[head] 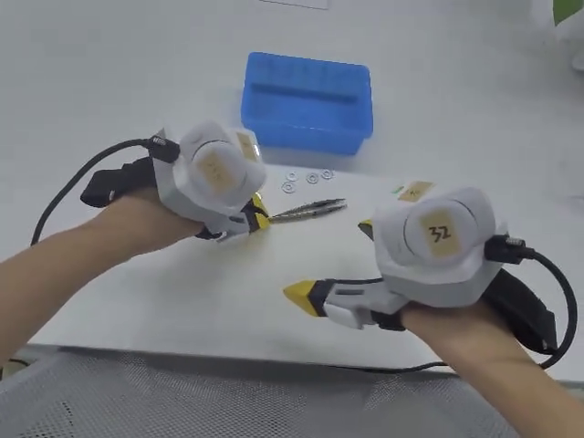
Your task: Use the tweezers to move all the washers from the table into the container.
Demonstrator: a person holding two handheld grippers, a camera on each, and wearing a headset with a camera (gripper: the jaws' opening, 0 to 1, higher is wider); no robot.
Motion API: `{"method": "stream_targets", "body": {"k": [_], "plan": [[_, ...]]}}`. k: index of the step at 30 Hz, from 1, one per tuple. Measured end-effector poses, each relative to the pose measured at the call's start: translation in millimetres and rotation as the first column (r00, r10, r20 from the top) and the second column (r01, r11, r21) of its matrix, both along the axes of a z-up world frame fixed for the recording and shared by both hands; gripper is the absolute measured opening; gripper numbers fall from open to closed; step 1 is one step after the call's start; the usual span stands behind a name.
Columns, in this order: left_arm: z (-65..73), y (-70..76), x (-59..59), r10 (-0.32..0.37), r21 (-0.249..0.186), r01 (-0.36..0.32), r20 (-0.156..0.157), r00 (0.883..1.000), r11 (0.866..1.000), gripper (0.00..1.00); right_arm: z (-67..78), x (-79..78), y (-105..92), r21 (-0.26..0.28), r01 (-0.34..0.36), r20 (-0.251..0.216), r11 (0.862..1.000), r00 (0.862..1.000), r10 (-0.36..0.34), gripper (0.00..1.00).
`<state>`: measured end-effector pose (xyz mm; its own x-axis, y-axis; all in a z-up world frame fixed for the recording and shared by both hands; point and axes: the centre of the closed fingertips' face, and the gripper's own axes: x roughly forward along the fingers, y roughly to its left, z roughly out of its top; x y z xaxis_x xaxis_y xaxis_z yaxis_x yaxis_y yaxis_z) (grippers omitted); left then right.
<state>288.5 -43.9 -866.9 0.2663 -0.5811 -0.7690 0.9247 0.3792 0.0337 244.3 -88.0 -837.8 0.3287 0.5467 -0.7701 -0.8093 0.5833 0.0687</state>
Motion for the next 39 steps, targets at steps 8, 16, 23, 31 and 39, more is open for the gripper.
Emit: {"method": "stream_targets", "body": {"k": [8,16,23,31,39], "plan": [[39.7,-5.8,-16.8,-0.03,-0.031,0.031,0.048,0.998,0.999,0.0,3.7,8.4,8.6,-0.002,-0.045,0.038,0.999,0.998,0.045,0.62],[74.4,-10.2,-25.6,-0.048,-0.068,0.054,0.097,0.994,0.996,0.0,10.2,14.7,21.5,0.013,-0.121,0.076,0.993,0.99,0.12,0.43],[93.8,-14.4,-31.4,-0.074,-0.075,0.084,0.127,0.989,0.994,0.0,14.5,15.8,33.7,0.038,-0.182,0.076,0.983,0.981,0.179,0.25],[113.3,-17.7,-32.0,-0.09,-0.091,0.105,0.159,0.983,0.99,0.0,12.5,16.5,43.1,0.006,-0.244,0.106,0.97,0.964,0.242,0.14],[119.1,-16.3,-34.7,-0.129,-0.055,0.14,0.17,0.977,0.989,0.0,14.4,20.5,46.4,0.0,-0.265,0.139,0.964,0.955,0.263,0.07]]}}
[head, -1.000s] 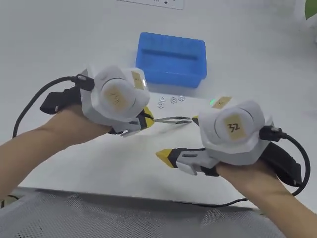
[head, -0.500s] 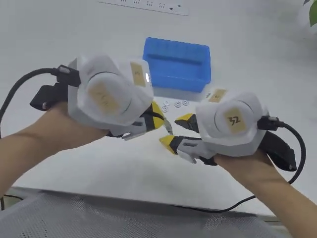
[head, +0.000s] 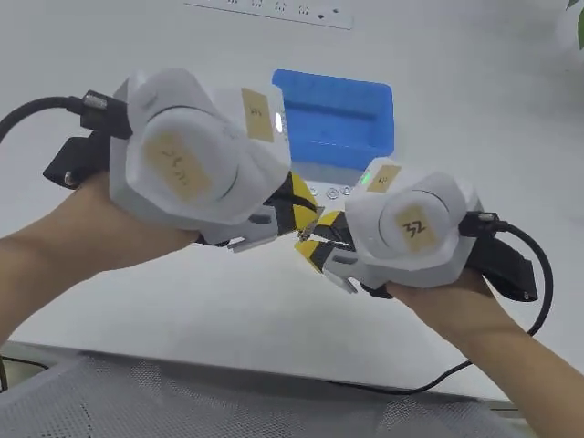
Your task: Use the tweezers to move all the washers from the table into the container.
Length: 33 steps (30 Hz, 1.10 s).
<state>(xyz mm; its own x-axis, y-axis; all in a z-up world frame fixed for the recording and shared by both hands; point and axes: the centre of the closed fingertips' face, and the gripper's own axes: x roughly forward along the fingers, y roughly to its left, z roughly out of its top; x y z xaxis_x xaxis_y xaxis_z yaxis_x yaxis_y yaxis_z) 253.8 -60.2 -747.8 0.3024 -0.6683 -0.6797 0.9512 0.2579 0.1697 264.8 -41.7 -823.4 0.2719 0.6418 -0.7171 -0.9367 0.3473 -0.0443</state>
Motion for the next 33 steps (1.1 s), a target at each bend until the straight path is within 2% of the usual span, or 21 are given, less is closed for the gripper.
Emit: {"method": "stream_targets", "body": {"k": [1,2,5,9,12,16,21,22,24,26,29,30,33], "plan": [[0.9,0.2,-0.4,-0.014,0.015,0.013,0.02,1.0,1.0,0.0,0.8,0.8,0.9,0.004,-0.003,0.003,1.0,1.0,0.003,0.07],[1.0,-0.3,-1.7,-0.024,0.018,0.024,0.024,0.999,1.0,0.0,0.7,1.8,2.2,0.009,-0.006,0.0,1.0,1.0,0.006,0.07],[-0.3,-1.2,-2.9,-0.025,0.01,0.025,0.009,1.0,1.0,0.0,-2.0,1.7,5.6,0.021,-0.011,-0.018,1.0,1.0,0.011,0.08],[-3.6,0.3,-3.7,-0.026,0.023,0.026,0.01,1.0,0.999,0.0,-5.1,-1.0,10.5,0.044,-0.01,-0.044,0.999,0.999,0.012,0.07],[-8.2,3.2,-5.4,-0.023,0.038,0.023,0.009,1.0,0.999,0.0,-9.9,-3.3,11.0,0.036,-0.011,-0.058,0.999,0.998,0.013,0.07],[-15.5,6.6,-8.6,-0.025,0.071,0.024,0.021,0.999,0.997,0.0,-17.3,-5.1,7.8,-0.007,-0.027,-0.036,1.0,0.999,0.027,0.06],[-22.9,5.9,-13.3,-0.024,0.079,0.021,0.032,0.999,0.997,0.0,-24.9,-9.0,6.5,-0.033,-0.033,-0.024,0.999,0.999,0.033,0.05],[-24.7,6.0,-14.0,-0.024,0.083,0.021,0.033,0.999,0.996,0.0,-26.9,-10.1,5.9,-0.04,-0.035,-0.026,0.999,0.999,0.034,0.01],[-24.6,5.6,-13.6,-0.025,0.08,0.022,0.04,0.999,0.997,0.0,-26.0,-9.9,4.7,-0.05,-0.049,0.001,0.998,0.999,0.049,0.0],[-23.5,5.7,-14.7,-0.012,0.06,0.011,0.019,1.0,0.998,0.0,-24.7,-14.8,5.1,-0.045,-0.075,0.0,0.996,0.997,0.075,0.0],[-25.1,5.9,-15.8,-0.008,0.053,0.007,0.018,1.0,0.999,0.0,-24.1,-14.0,3.4,-0.063,-0.064,0.012,0.996,0.998,0.065,0.0],[-25.0,5.7,-16.4,-0.012,0.053,0.011,0.02,1.0,0.999,0.0,-23.1,-11.9,3.0,-0.068,-0.061,0.038,0.996,0.997,0.064,0.0],[-25.6,5.9,-18.3,-0.031,0.064,0.03,0.029,0.999,0.998,0.0,-19.5,-10.9,2.6,-0.059,-0.044,0.038,0.997,0.998,0.046,0.01]]}}
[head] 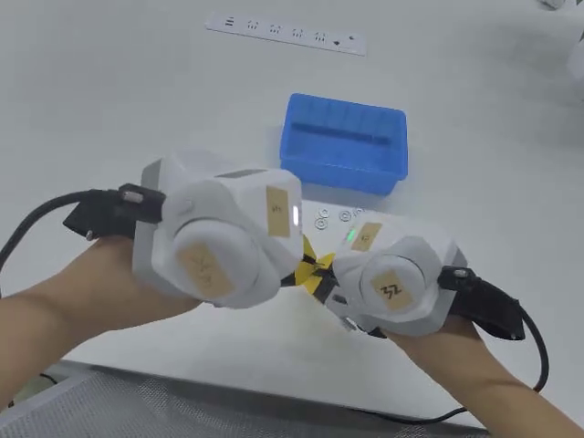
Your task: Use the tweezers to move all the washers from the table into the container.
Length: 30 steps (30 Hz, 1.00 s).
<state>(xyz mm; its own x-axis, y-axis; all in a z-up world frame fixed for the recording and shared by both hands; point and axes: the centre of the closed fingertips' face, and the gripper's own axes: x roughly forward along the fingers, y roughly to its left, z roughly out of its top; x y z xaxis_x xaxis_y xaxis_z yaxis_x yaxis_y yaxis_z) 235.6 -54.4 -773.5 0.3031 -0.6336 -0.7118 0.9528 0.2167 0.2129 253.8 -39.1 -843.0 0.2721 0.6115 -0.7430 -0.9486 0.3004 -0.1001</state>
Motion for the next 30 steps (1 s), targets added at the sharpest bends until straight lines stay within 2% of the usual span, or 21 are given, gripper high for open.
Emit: {"method": "stream_targets", "body": {"k": [2,4,5,6,8,9,11,13,16,18,22,23,25,30], "plan": [[-2.5,0.9,-1.4,-0.012,0.013,0.012,-0.001,1.0,1.0,0.0,5.4,1.2,2.1,0.024,0.015,0.003,1.0,1.0,-0.015,0.1],[-2.2,-0.5,-2.8,-0.02,0.002,0.02,-0.001,1.0,1.0,0.0,9.4,2.4,3.3,0.032,0.015,0.021,0.999,1.0,-0.016,0.15],[-2.4,-0.7,-3.4,-0.027,0.001,0.027,0.001,1.0,1.0,0.0,10.4,2.2,4.7,0.035,0.006,0.031,0.999,0.999,-0.007,0.17],[-2.8,-0.8,-3.8,-0.036,0.004,0.036,0.009,0.999,0.999,0.0,13.4,-0.4,7.6,0.035,-0.045,0.058,0.998,0.997,0.043,0.18],[-4.0,0.0,-4.4,-0.046,0.013,0.046,0.013,0.999,0.999,0.0,13.3,-6.4,10.9,0.02,-0.092,0.072,0.996,0.993,0.091,0.15],[-4.9,1.2,-3.9,-0.045,0.022,0.045,0.012,0.999,0.999,0.0,11.3,-6.7,11.0,0.0,-0.102,0.077,0.995,0.992,0.102,0.1],[-4.6,2.0,-3.1,-0.046,0.021,0.046,0.011,0.999,0.999,0.0,12.6,-9.2,15.1,-0.009,-0.139,0.118,0.99,0.983,0.139,0.05],[-5.1,2.4,-4.5,-0.041,0.017,0.041,-0.002,0.999,0.999,0.0,9.8,-10.4,13.9,-0.036,-0.144,0.13,0.989,0.98,0.148,0.04],[-5.2,1.9,-6.8,-0.041,0.014,0.041,0.002,0.999,0.999,0.0,9.8,-11.5,13.1,-0.059,-0.149,0.134,0.987,0.979,0.156,0.05],[-5.6,0.8,-9.2,-0.035,0.006,0.035,-0.008,0.999,0.999,0.0,12.9,-13.0,15.6,-0.052,-0.158,0.146,0.986,0.976,0.164,0.05],[-8.6,-1.6,-15.9,-0.031,0.007,0.031,-0.027,0.999,0.999,0.0,15.5,-19.3,21.2,-0.05,-0.171,0.143,0.984,0.974,0.176,0.05],[-9.3,-2.0,-16.8,-0.028,0.009,0.029,-0.025,0.999,1.0,0.0,14.6,-20.5,22.3,-0.053,-0.178,0.143,0.983,0.973,0.184,0.04],[-9.9,-1.2,-18.7,-0.031,0.016,0.031,-0.017,0.999,0.999,0.0,12.6,-19.3,21.2,-0.082,-0.194,0.175,0.978,0.963,0.206,0.03],[-9.1,1.2,-19.2,-0.028,0.03,0.028,-0.006,1.0,0.999,0.0,13.4,-18.4,22.2,-0.079,-0.195,0.153,0.978,0.967,0.206,0.02]]}}
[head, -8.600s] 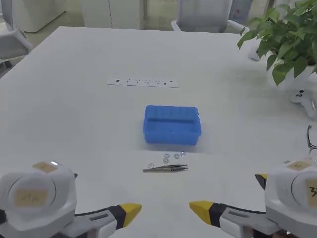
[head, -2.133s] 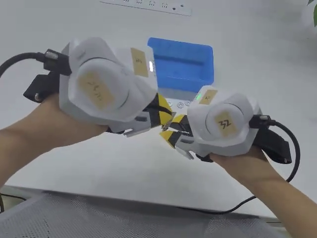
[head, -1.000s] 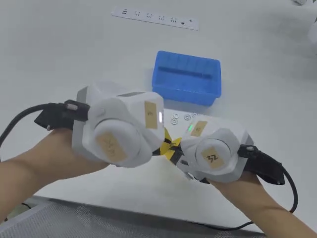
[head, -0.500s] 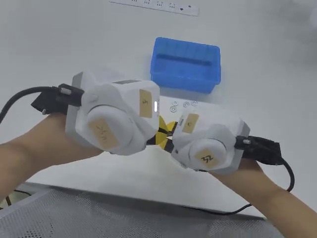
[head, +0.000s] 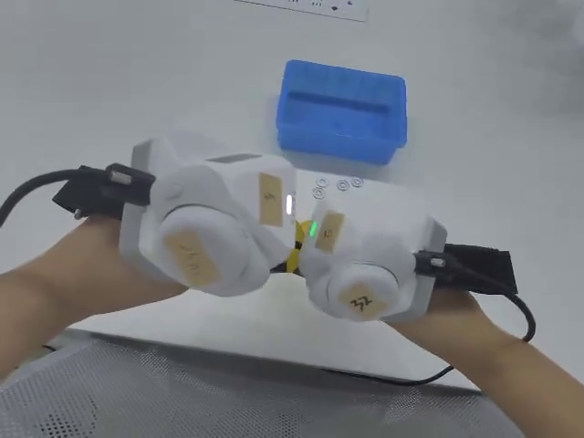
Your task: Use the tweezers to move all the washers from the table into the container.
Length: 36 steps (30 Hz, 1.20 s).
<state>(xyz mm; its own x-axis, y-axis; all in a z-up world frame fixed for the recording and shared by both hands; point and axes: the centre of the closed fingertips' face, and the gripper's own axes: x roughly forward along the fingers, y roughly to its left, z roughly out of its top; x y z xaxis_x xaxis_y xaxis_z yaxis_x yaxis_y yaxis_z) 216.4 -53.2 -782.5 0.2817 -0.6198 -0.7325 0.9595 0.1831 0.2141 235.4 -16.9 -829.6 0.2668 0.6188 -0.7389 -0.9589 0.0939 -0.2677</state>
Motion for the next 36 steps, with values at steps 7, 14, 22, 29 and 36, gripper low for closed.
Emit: {"method": "stream_targets", "body": {"k": [7,14,22,29,36], "plan": [[8.3,4.3,10.1,0.141,-0.088,-0.14,0.006,0.99,0.986,0.0,1.7,2.7,1.4,0.024,0.007,-0.029,1.0,1.0,-0.006,0.01],[7.6,24.8,15.3,0.346,-0.191,-0.359,-0.099,0.933,0.914,0.13,1.8,7.4,-3.0,0.04,0.044,-0.085,0.998,0.996,-0.041,0.0],[9.4,74.5,8.3,0.627,-0.269,-0.649,-0.175,0.759,0.711,0.3,8.0,17.2,-10.3,0.034,0.087,-0.176,0.996,0.981,-0.08,0.0],[1.3,120.8,-3.2,0.795,-0.25,-0.787,-0.091,0.6,0.565,0.47,4.8,22.5,0.8,0.06,0.101,-0.208,0.993,0.974,-0.087,0.0],[12.6,136.6,3.9,0.843,-0.267,-0.807,0.038,0.537,0.526,0.59,4.9,26.3,11.5,0.094,0.143,-0.211,0.985,0.97,-0.121,0.0]]}}
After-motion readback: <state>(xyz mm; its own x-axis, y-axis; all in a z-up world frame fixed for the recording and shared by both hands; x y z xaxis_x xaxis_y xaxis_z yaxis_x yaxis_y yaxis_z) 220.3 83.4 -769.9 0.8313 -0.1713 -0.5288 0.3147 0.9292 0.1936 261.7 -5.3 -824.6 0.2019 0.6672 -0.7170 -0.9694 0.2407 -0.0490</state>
